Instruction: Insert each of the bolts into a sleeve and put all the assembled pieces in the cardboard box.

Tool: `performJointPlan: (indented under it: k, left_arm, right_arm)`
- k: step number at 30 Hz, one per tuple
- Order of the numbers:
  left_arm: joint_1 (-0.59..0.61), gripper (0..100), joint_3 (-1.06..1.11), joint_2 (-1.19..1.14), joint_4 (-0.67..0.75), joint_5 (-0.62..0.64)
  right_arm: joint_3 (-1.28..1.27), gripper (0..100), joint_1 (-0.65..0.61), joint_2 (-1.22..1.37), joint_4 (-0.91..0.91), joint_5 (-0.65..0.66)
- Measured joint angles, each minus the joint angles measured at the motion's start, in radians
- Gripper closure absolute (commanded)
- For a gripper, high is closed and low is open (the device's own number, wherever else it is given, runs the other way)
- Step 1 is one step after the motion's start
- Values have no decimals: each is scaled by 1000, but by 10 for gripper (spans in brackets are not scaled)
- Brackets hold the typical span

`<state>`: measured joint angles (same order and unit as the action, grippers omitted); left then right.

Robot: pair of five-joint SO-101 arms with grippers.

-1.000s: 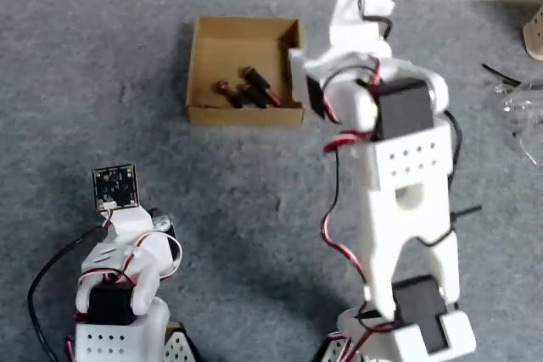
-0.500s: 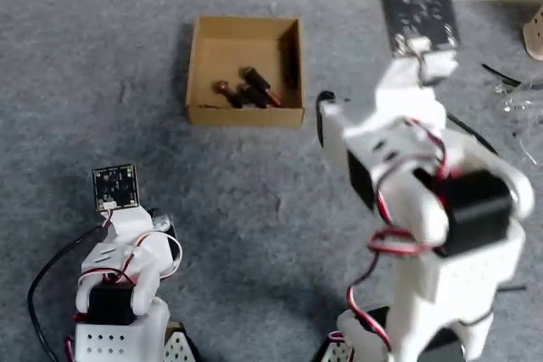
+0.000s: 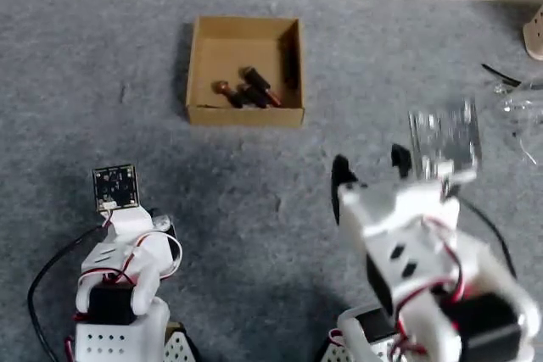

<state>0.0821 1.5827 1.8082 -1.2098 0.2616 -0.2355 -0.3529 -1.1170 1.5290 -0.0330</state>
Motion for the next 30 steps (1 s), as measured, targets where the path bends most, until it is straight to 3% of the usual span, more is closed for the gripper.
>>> performJointPlan:
  k: [6,13,20,25,30]
  left_arm:
    - [0,994,0,0,0,0]
    - [0,994,0,0,0,0]
    - [0,994,3,0,0,0]
    - [0,994,44,0,34,0]
    - [-5,994,87,0,87,0]
  right_arm:
    - [-479,761,0,-338,-222,0]
    - [-934,761,0,-652,-413,230]
    - [-1243,761,69,-707,-486,264]
    - [-1427,761,189,-706,-629,121]
    - [-1433,761,219,-707,-695,-34]
